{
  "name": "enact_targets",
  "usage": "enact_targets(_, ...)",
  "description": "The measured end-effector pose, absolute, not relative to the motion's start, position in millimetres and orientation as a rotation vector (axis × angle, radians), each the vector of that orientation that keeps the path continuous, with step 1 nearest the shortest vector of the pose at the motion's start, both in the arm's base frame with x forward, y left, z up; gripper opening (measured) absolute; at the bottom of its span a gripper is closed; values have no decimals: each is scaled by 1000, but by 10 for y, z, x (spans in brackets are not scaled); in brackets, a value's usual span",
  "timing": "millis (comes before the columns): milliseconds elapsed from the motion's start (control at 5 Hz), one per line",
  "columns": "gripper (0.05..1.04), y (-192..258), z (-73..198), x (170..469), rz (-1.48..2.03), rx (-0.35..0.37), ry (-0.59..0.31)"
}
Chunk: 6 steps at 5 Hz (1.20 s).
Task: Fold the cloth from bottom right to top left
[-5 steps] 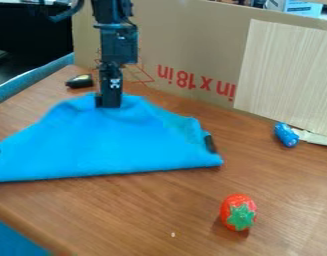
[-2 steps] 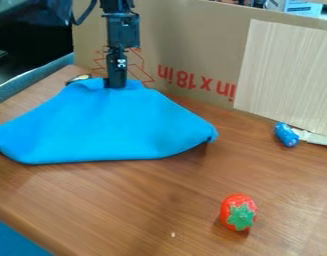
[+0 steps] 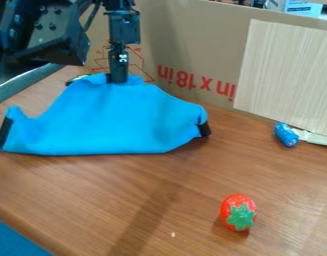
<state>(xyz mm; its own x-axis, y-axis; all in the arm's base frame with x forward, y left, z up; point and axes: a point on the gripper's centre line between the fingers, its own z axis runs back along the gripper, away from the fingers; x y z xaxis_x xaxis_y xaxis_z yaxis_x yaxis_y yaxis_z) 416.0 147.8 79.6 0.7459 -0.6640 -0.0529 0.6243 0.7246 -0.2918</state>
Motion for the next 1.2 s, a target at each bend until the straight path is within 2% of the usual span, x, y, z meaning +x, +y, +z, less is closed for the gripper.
enact_targets(200, 265, 1519, 840, 4198, -712, -251, 118)
enact_targets(400, 534, 1585, 751, 4110, -669, -283, 20)
enact_targets(600, 837, 1689, 1078, 4039, -636, -209, -116)
enact_targets(800, 1006, 1659, 1063, 4025, -635, -211, -151)
enact_targets(1000, 1003, 1669, 1336, 3917, -639, -208, -203)
enact_targets(1200, 1001, 1665, 1485, 3641, -652, -210, -108)
